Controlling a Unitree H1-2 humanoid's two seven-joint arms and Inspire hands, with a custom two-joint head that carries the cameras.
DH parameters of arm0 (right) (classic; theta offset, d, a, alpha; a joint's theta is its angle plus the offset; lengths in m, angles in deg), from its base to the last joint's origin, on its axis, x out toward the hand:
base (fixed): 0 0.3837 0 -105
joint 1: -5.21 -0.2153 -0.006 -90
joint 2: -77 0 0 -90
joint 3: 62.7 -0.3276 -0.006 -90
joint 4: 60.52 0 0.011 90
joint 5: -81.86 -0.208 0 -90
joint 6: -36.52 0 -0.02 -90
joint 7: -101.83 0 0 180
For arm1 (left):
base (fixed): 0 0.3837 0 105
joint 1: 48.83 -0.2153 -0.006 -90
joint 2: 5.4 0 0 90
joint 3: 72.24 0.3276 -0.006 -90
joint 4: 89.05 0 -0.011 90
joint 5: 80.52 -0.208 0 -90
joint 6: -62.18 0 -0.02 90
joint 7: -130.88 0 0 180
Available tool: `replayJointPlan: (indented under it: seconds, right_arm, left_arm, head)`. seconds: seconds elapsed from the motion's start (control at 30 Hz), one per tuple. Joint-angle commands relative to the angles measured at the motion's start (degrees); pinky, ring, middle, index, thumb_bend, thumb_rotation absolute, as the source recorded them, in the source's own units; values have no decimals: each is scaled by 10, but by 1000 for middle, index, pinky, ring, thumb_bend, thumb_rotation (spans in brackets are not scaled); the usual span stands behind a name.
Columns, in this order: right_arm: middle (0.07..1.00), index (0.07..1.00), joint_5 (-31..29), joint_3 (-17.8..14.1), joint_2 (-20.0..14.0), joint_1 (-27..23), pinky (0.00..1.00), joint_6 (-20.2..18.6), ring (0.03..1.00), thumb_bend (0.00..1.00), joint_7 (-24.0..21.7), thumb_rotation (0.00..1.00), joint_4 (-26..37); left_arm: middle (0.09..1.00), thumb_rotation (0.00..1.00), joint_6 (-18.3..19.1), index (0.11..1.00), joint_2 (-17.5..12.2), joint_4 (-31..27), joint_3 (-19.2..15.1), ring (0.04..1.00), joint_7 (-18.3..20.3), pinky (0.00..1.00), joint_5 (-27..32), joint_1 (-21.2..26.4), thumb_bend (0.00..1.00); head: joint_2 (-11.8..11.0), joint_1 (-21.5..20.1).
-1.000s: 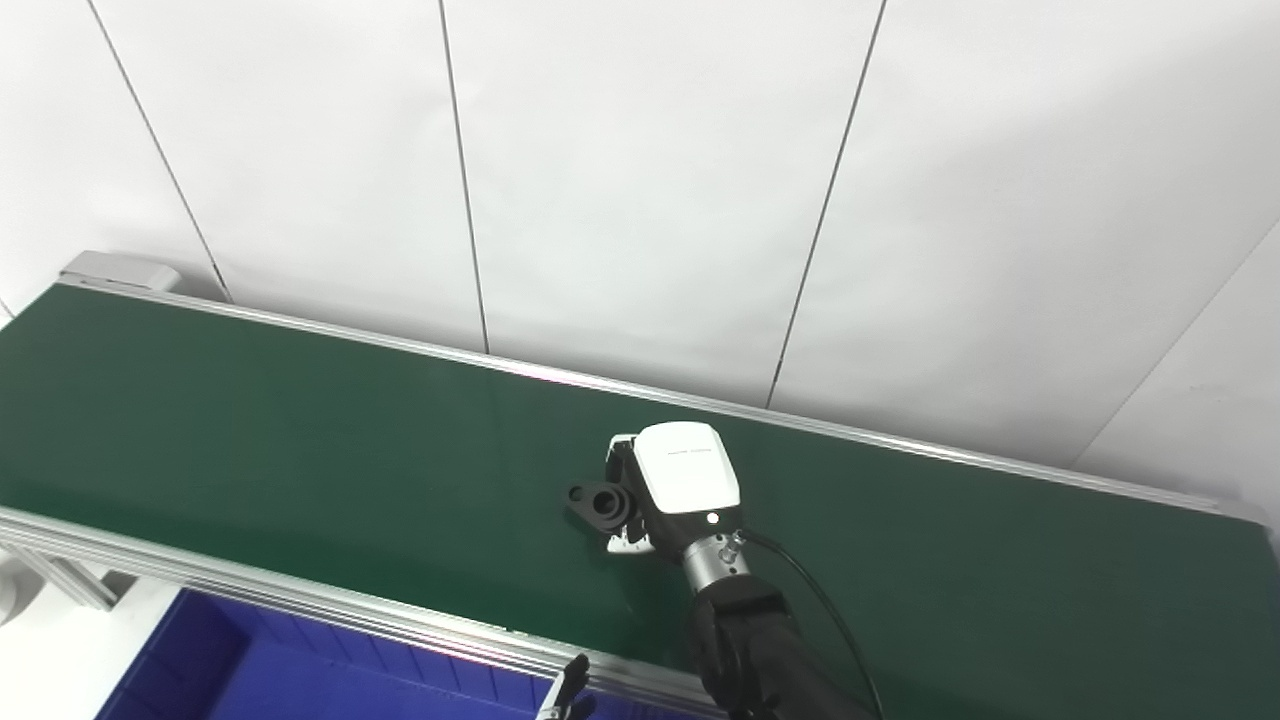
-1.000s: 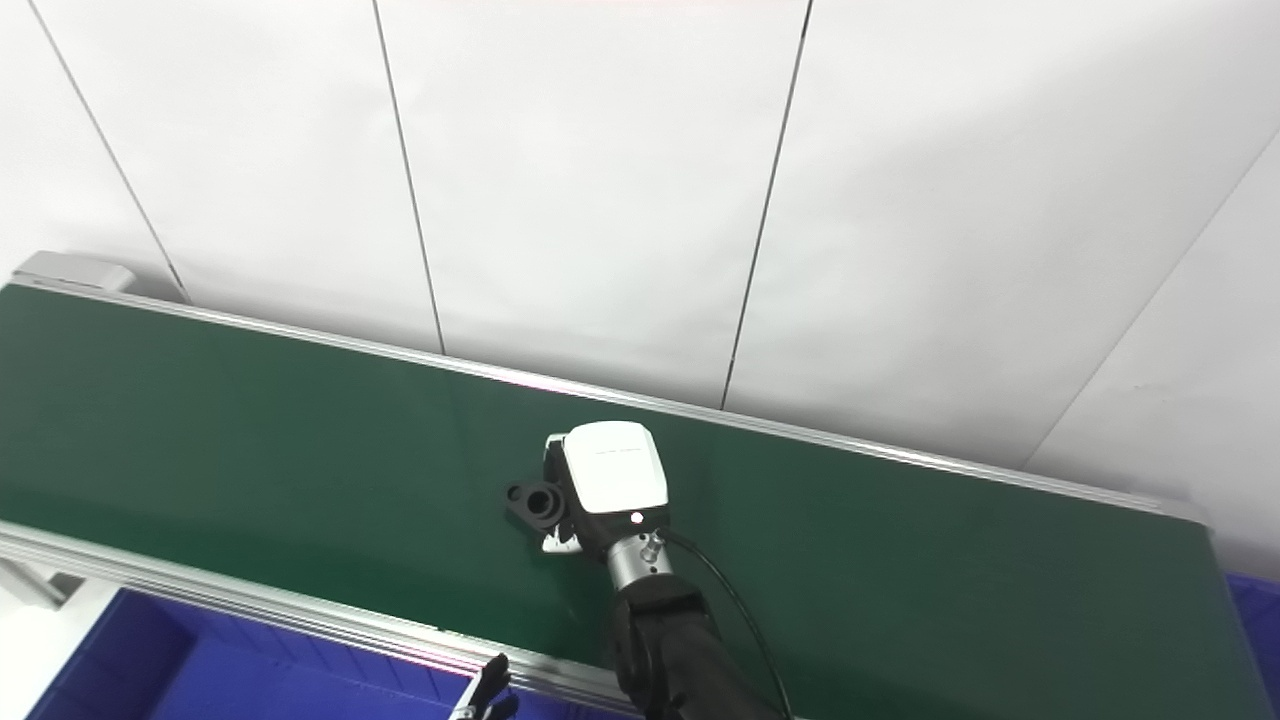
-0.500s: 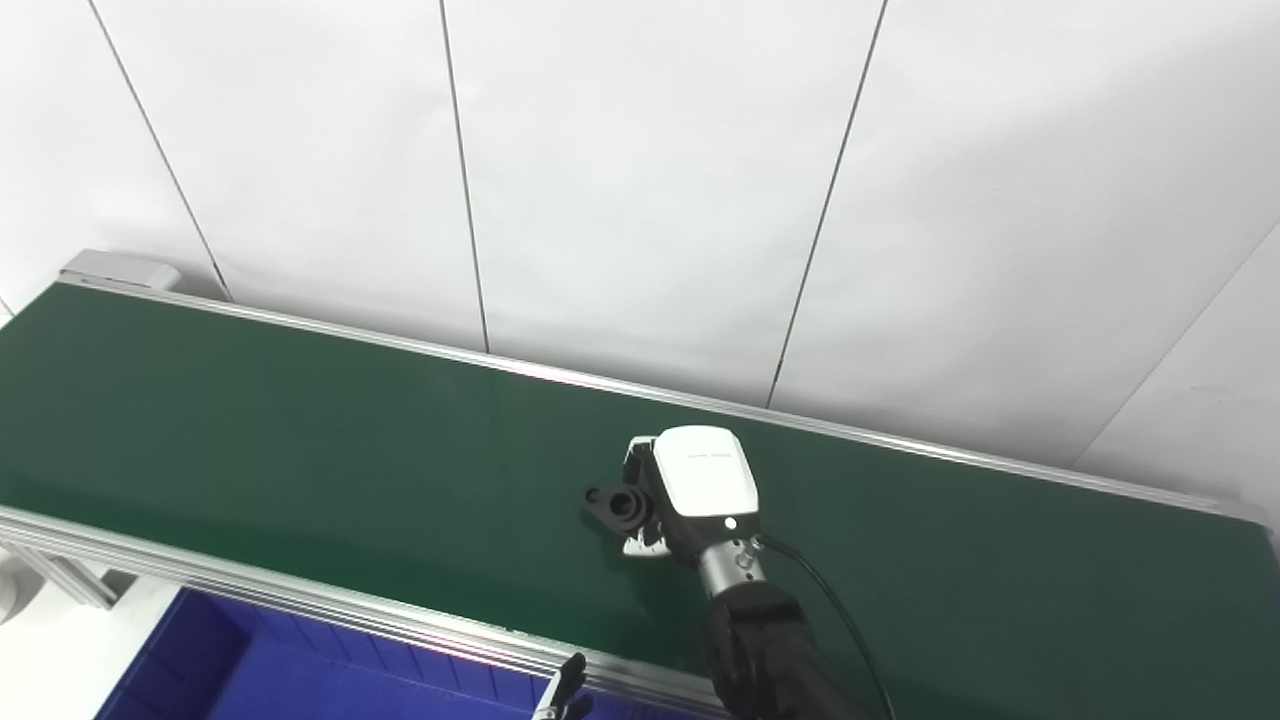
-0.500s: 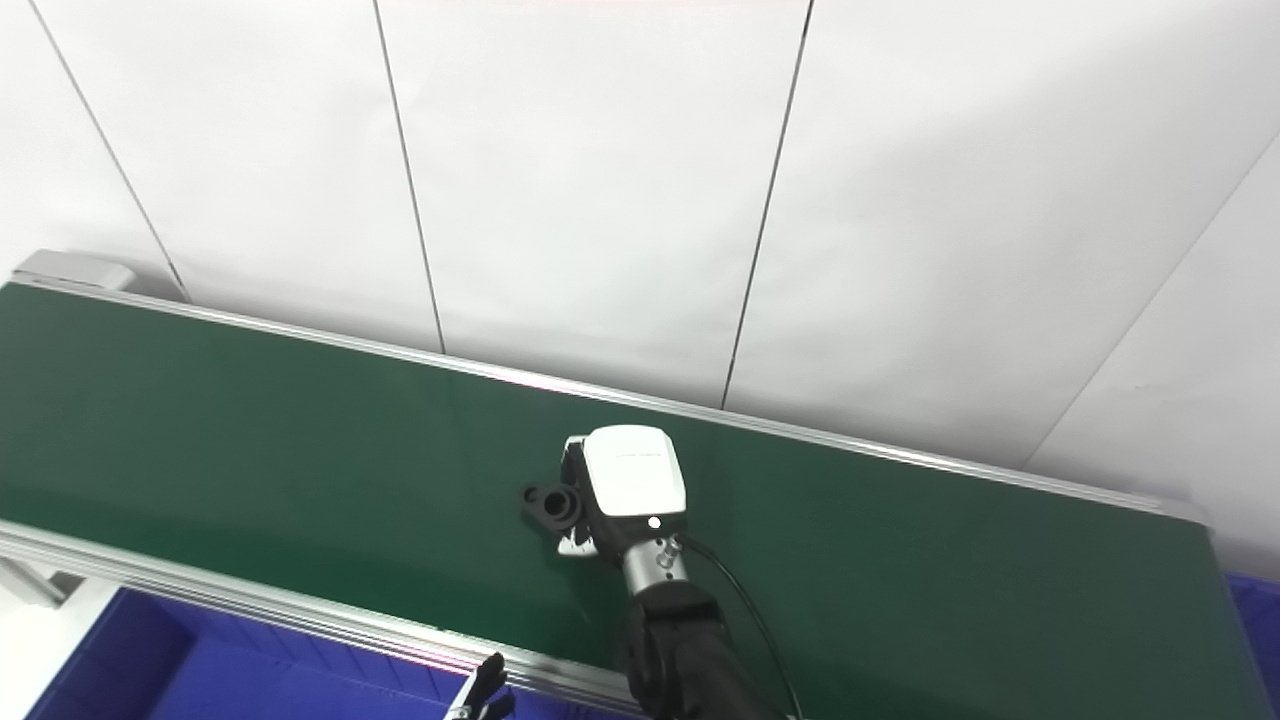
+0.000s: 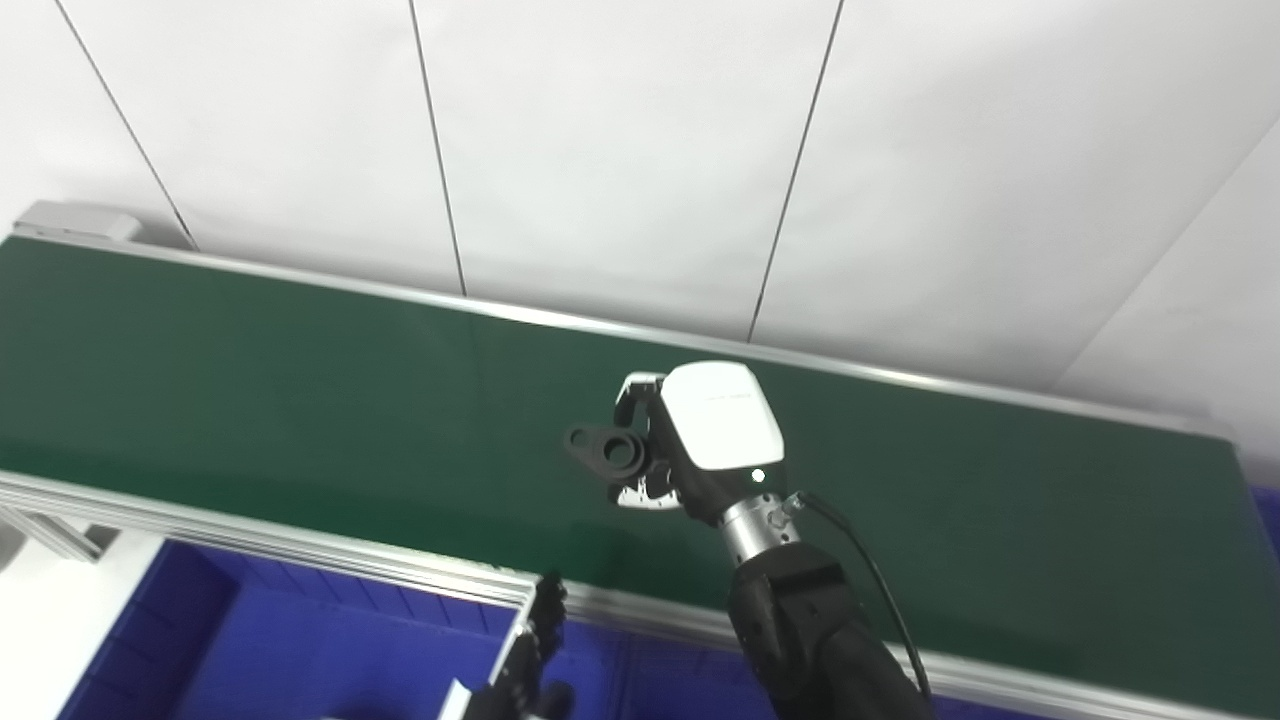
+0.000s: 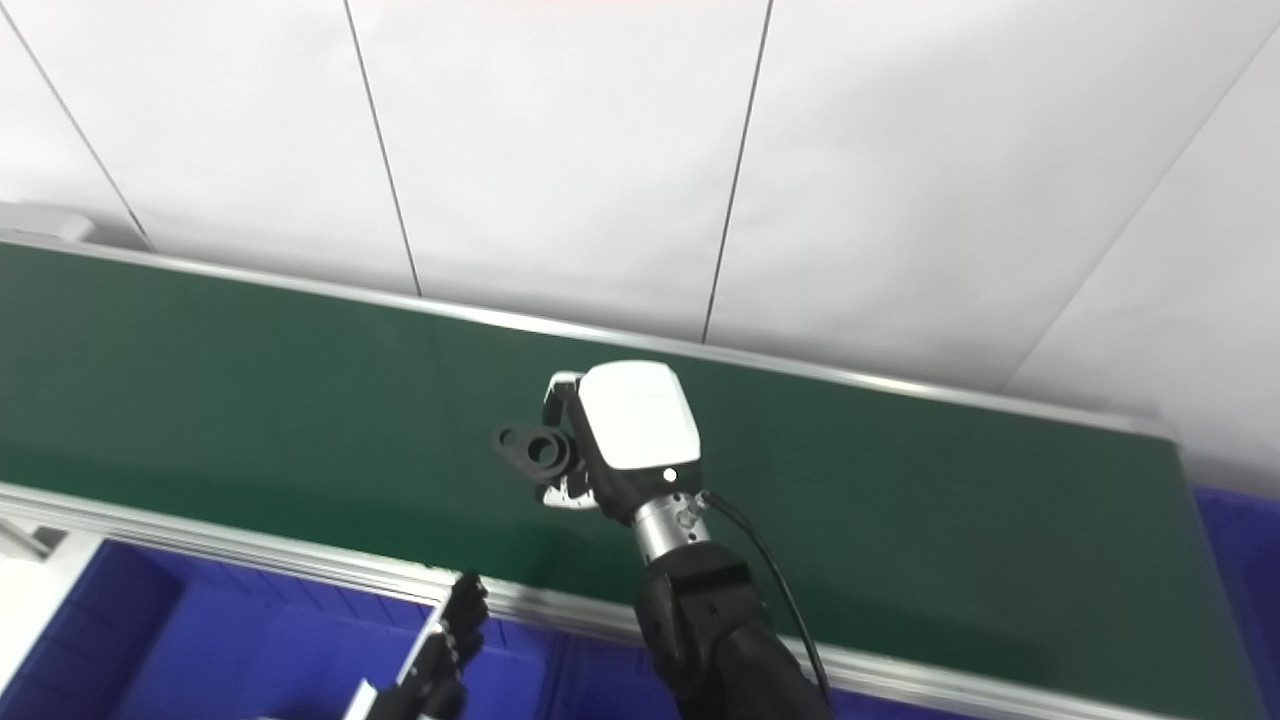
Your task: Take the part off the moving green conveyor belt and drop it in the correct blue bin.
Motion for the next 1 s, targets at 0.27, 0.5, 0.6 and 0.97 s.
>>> replayJointPlan:
  seconds: [0.27,0.5,0.6,0.97]
  right_arm:
    - [255,488,87,-36,-13,91,101,3,160,505,-121,137,192]
    - [269,489,118,-73,-30,196,107,30,172,505,-202,134,308]
    - [279,489,117,-82,-36,249,106,49,175,508,-204,130,341]
    - [252,485,111,-112,-43,376,80,106,148,515,-162,121,342]
  left_arm:
    - [1000,982,44,1000,-34,-60,-41,1000,17,1000,52,3,637]
    - [1000,1000,95,1000,-52,-95,-58,1000,31,1000,82,6,562]
    - [1000,1000,97,1000,-57,-98,-63,1000,36,1000,91,9,550]
    - [1000,994,100,1000,-61,-97,-74,1000,47,1000,101,15,584]
  head:
    - [42,-102]
    - [60,-128]
    - [62,-131]
    - [71,-141]
